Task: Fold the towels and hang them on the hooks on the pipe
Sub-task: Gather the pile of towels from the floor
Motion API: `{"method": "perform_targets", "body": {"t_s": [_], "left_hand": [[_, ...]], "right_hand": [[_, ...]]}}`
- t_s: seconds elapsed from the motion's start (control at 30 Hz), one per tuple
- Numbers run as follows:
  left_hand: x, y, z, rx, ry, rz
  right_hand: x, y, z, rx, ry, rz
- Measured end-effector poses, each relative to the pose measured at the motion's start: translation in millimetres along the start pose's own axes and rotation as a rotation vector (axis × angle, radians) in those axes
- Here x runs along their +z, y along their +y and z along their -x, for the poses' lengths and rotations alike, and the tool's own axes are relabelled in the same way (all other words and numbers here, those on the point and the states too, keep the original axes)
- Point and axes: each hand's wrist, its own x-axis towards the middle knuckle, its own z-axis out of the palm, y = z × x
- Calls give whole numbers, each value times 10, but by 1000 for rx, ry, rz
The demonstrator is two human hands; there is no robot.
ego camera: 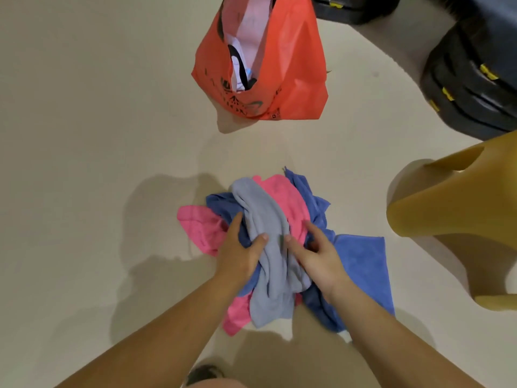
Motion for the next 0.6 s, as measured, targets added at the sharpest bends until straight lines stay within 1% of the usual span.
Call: {"method": "perform_targets", "body": {"t_s": [0.07,0.13,0.2,0.23,0.3,0.37,0.43,0.47,0.5,0.53,0.6], "left_hand": [[123,117,29,73,-69,-82],[152,260,29,126,-150,-165],[101,372,1,103,-248,-167],[58,410,-32,61,-258,-120],[3,406,-91,-11,-180,-30],[-18,320,-141,-9,-49,-53],[19,156,-165,-33,24,-109],[57,93,-171,-44,61,-137],[100,87,-158,-44,72,-143],[149,155,-98,-22,44,-121],[238,290,29,1,-90,-123]], "right_hand": [[73,-16,-4,-1,-105,14],[31,-54,6,41,-202,-140],[-77,-81,16,122,-217,-256],[-130,-75,1,138,-197,-255],[-179,-53,-31,139,-123,-187],[-156,-18,-64,134,-2,-73],[-121,-26,-63,123,103,36],[-110,-20,-58,118,122,62],[-104,-6,-53,113,126,74],[-108,1,-40,103,122,82],[-131,50,-53,33,110,44]]}}
